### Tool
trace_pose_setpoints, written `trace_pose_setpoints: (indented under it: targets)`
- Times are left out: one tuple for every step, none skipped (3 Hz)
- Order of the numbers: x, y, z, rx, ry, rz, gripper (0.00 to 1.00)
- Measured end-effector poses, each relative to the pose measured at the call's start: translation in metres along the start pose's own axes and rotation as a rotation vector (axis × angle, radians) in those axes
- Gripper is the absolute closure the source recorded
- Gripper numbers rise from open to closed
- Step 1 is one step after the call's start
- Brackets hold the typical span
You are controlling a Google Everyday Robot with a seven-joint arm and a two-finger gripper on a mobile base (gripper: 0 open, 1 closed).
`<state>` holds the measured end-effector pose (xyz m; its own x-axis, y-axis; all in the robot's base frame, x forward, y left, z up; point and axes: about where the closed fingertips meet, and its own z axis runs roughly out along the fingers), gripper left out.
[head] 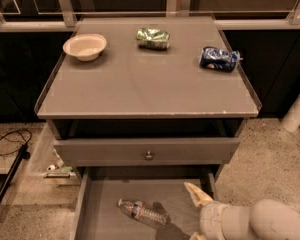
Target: Pick water bottle from middle drawer and place on counter
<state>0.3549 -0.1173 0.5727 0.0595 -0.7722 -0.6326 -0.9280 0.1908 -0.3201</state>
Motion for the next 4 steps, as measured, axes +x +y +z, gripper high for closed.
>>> trace_pose_setpoints:
  targets:
    - [0.009,0.008,0.056,-0.057,-0.014,0.064,0.00]
    - [0.014,0.003,0.098,-0.082,-0.024,0.111,0.00]
    - [0.025,0.001,0.139,-0.101,-0.018,0.173,0.00]
    - [0.036,0.004,0.170,-0.118,-0.007,0.228,0.00]
